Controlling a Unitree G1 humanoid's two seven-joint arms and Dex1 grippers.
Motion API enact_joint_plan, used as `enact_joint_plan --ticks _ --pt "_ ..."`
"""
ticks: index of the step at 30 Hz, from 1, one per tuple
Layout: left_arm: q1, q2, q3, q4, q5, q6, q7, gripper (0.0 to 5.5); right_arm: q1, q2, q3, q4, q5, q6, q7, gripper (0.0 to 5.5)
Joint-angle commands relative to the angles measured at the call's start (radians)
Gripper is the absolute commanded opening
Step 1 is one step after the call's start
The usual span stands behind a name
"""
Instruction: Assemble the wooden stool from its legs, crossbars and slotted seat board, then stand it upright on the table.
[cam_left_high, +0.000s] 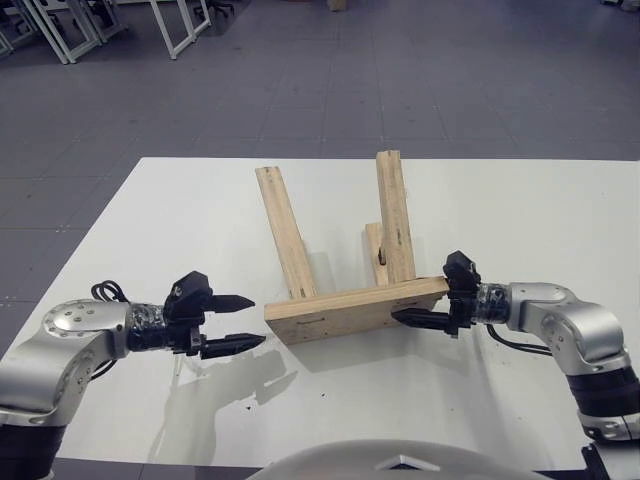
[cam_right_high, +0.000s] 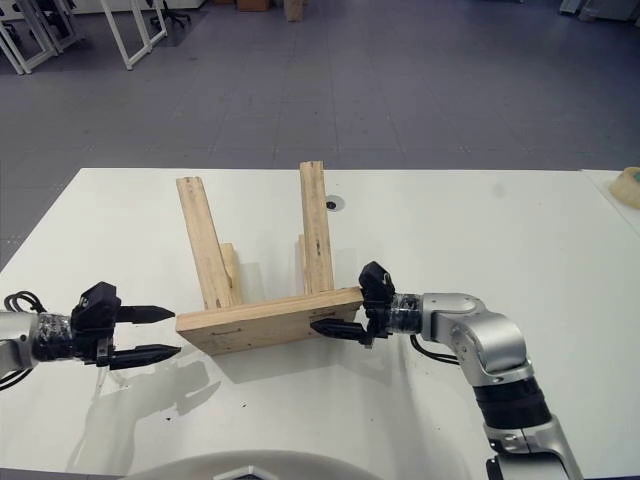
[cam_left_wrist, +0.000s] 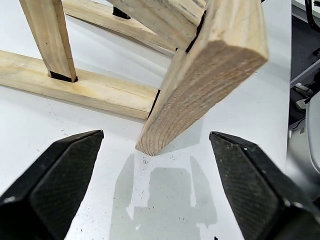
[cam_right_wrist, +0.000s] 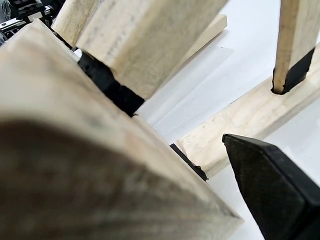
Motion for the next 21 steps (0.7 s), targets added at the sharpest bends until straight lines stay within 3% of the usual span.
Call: enact_joint_plan --ticks 1,6,15,19,21 --pt "-0.061 -0.02 -0.012 0.017 -0.019 -0.015 -0.012 4.73 -0.015 -0.01 0.016 -0.015 0.007 0.002 -0.003 4.8" --pt "-0.09 -0.09 -0.116 0.015 0.017 -0.019 0.034 4.87 -0.024 -0.016 0.015 -0.034 0.024 -0.001 0.003 4.8" --pt "-0.144 -0.129 -0.151 0.1 0.022 -0.038 0.024 3.14 -0.015 -0.115 -0.028 -0.014 0.019 -0.087 0.097 4.8" --pt "-0.22 -0.149 -0.222 0.156 0.04 -0.034 -0.011 2.37 -0.025 -0.159 -0.018 0.086 -0.008 -0.203 0.222 4.8" --pt "-0.256 -0.148 -0.252 0.195 0.06 -0.043 -0.029 2.1 -0.047 -0.16 0.001 0.132 -0.026 -0.259 0.267 4.44"
